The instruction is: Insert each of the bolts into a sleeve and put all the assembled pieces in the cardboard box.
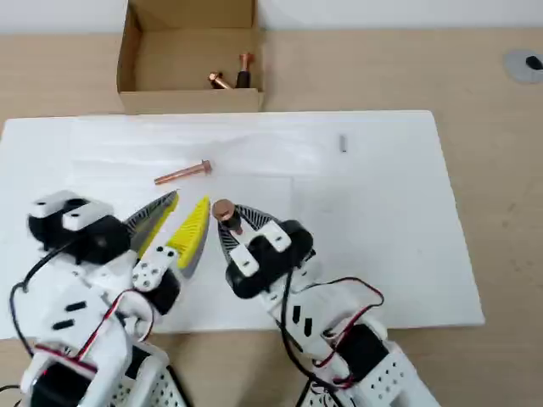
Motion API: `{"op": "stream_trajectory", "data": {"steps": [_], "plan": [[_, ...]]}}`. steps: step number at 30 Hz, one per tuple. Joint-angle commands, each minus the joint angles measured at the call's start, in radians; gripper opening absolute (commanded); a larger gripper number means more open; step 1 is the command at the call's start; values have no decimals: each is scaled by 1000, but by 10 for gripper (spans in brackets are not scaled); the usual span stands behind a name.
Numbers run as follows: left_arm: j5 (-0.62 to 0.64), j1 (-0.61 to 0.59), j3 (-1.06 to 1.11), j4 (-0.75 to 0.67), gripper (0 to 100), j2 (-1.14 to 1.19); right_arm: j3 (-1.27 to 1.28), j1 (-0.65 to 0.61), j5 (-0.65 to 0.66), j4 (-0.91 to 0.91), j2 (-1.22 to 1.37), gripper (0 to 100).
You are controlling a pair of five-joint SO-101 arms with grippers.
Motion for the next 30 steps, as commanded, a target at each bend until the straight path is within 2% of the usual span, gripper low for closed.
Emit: {"op": "stream_trajectory", "data": {"steps": [1,3,6,10,14,18,22,30], "plan": [[-6,-37,-135,106,151,1,-107,21,6,-25,-150,9],[-5,-95,-180,153,150,31,-127,22,5,-54,-143,9],[-8,-262,-249,193,150,140,-165,56,8,-110,-68,9],[-34,-423,-315,187,149,371,-348,127,9,-204,225,9],[-66,-442,-344,129,116,587,-680,197,5,-232,654,9],[-63,-437,-330,37,103,708,-1038,248,5,-227,1086,9],[-64,-446,-279,-34,103,756,-1354,278,5,-227,1451,9],[-68,-446,-143,-40,101,754,-1859,309,3,-239,2077,9]]}}
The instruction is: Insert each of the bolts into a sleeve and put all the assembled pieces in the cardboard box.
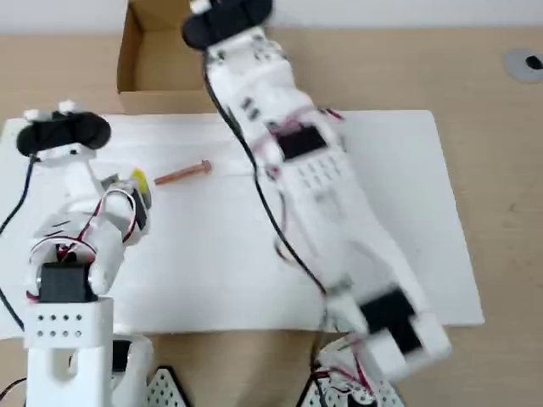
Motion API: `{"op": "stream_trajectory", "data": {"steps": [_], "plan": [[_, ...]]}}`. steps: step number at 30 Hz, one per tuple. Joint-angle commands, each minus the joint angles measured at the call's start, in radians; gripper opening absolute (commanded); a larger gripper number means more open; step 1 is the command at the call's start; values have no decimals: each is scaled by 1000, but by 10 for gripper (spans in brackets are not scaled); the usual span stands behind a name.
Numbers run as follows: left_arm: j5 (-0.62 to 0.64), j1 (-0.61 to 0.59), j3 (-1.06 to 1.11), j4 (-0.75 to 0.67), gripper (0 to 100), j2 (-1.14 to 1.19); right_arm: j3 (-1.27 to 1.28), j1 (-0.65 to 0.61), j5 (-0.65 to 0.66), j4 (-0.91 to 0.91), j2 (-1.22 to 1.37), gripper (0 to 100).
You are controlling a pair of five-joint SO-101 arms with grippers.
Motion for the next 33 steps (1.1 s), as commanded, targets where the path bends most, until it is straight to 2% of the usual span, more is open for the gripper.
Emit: {"op": "stream_trajectory", "data": {"steps": [1,9,14,19,23,29,33], "plan": [[-11,-12,25,-21,101,-1,-309,44,2,-55,271,9],[-11,-14,31,-14,100,-1,-957,119,15,-126,911,9],[-11,-14,9,94,100,-1,-1328,84,106,-64,1218,12],[-11,-14,18,152,100,-1,-1560,70,215,-48,1428,13],[-55,-14,28,166,100,-1,-1649,73,273,11,1498,19],[-72,-14,32,155,98,-2,-1685,74,278,239,1428,199],[-72,-40,69,58,5,-35,-1684,68,279,359,1300,240]]}}
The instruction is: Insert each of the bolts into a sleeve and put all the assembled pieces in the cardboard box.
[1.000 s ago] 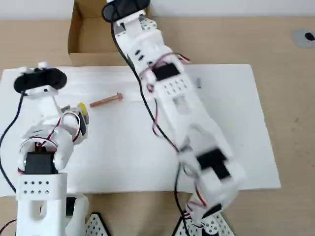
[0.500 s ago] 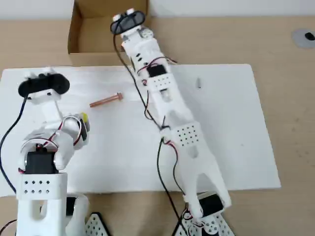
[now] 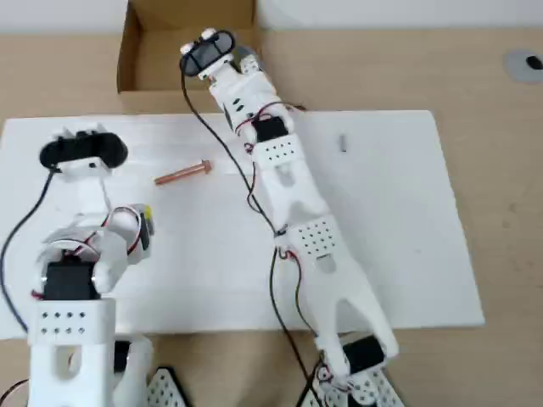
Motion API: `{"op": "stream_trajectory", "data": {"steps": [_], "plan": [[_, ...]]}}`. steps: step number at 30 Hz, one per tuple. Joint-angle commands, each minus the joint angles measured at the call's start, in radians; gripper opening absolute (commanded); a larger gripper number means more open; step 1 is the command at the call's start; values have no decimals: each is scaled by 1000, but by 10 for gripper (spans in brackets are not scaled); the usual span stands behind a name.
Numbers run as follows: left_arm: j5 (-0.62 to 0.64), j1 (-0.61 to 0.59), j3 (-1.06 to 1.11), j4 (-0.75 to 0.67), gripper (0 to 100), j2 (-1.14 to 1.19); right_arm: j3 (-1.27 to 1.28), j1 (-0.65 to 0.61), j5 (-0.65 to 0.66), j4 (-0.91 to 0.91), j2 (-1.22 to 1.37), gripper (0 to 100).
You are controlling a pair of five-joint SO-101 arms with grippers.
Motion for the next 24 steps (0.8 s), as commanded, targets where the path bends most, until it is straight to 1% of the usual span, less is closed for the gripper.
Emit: {"op": "stream_trajectory", "data": {"steps": [1,4,7,8,10,12,13,15,16,22,24], "plan": [[-6,-35,57,-126,5,-50,-47,-16,8,98,-183,241],[-5,-44,166,-235,43,-139,-47,-21,6,175,-263,239],[-5,-40,259,-261,49,-266,-48,-19,5,259,-346,232],[-6,-37,293,-259,49,-315,-50,-18,-3,299,-380,213],[-11,-35,354,-252,49,-430,-50,-13,-54,399,-466,138],[-12,-35,410,-242,49,-550,-48,-16,-106,529,-573,37],[-12,-35,434,-230,49,-610,-47,-22,-123,600,-625,3],[-12,-35,473,-203,49,-736,-47,-30,-144,752,-720,27],[-12,-35,486,-187,49,-773,-47,-31,-157,821,-760,21],[-12,-18,505,-181,50,-736,-47,-25,-245,1218,-934,10],[-12,-11,525,-178,50,-748,-44,-13,-281,1223,-969,10]]}}
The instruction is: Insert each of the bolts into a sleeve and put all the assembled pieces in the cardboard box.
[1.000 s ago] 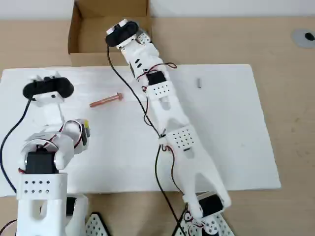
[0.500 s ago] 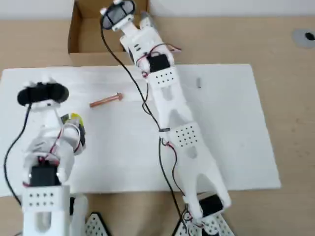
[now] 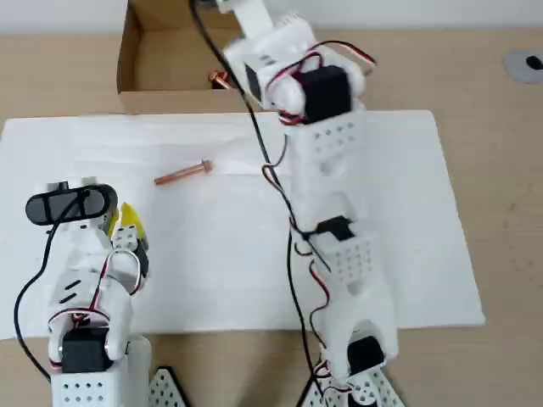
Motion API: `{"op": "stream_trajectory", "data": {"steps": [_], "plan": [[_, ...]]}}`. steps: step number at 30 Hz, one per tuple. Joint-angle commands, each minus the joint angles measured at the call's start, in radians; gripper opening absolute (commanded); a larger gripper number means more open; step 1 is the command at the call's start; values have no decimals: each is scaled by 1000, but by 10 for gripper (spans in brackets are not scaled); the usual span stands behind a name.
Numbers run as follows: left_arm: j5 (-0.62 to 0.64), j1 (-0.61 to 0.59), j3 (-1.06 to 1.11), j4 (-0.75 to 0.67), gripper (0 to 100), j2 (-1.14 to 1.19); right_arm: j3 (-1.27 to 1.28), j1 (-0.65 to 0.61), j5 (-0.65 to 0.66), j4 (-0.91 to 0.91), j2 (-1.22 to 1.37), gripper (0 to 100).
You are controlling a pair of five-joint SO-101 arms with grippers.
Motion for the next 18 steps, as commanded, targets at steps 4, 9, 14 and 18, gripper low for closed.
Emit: {"op": "stream_trajectory", "data": {"steps": [4,9,14,18], "plan": [[-6,38,83,0,51,-22,-22,31,-89,72,-197,9],[-2,41,186,0,52,-22,249,68,-87,72,-363,9],[0,43,203,2,50,-22,901,94,-91,68,-651,9],[-2,43,222,-6,50,-22,1340,101,-84,-25,-839,10]]}}
